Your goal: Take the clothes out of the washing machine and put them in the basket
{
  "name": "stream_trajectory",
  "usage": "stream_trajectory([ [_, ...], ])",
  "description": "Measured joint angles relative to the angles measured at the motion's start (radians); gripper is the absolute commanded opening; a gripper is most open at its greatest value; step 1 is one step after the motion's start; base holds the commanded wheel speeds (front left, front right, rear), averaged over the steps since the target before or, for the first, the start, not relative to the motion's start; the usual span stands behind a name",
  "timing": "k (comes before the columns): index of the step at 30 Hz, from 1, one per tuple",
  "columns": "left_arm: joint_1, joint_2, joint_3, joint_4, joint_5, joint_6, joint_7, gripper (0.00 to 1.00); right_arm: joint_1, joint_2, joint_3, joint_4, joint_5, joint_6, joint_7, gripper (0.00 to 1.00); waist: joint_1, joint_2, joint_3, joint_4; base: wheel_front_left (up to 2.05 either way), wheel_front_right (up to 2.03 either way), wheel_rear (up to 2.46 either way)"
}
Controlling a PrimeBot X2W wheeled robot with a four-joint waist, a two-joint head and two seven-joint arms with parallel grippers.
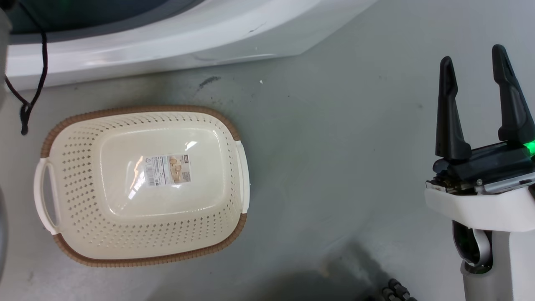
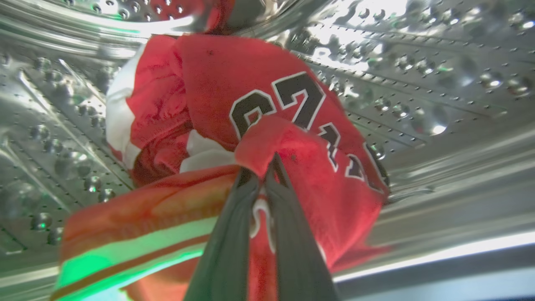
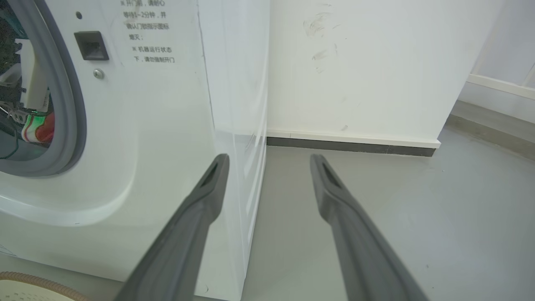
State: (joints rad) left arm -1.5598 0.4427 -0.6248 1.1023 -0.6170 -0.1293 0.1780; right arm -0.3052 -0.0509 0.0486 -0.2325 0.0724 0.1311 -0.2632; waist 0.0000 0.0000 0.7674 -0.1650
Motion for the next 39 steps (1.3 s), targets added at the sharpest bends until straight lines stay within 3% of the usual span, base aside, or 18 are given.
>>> stream_trajectory([
  [21,0.427,-0.036,-0.2,-0.099,-0.137,0.0,-0.377,0.0,0.165,0.0,-0.002,0.109,-0.058,0.0,0.0,1.0,-0.0002,0.0,-0.324,0.065,0.0,0.0,0.0],
  [31,0.665,-0.036,-0.223,-0.205,-0.153,0.003,-0.437,0.0,0.27,0.0,-0.012,0.15,-0.065,0.0,0.0,1.0,-0.0004,0.0,-0.513,0.106,0.0,0.0,0.0],
  [39,0.91,-0.033,-0.205,-0.354,-0.161,0.038,-0.438,0.0,0.323,0.0,-0.012,0.163,-0.064,0.0,0.0,1.0,-0.0003,0.0,-0.629,0.129,0.0,0.0,0.0],
])
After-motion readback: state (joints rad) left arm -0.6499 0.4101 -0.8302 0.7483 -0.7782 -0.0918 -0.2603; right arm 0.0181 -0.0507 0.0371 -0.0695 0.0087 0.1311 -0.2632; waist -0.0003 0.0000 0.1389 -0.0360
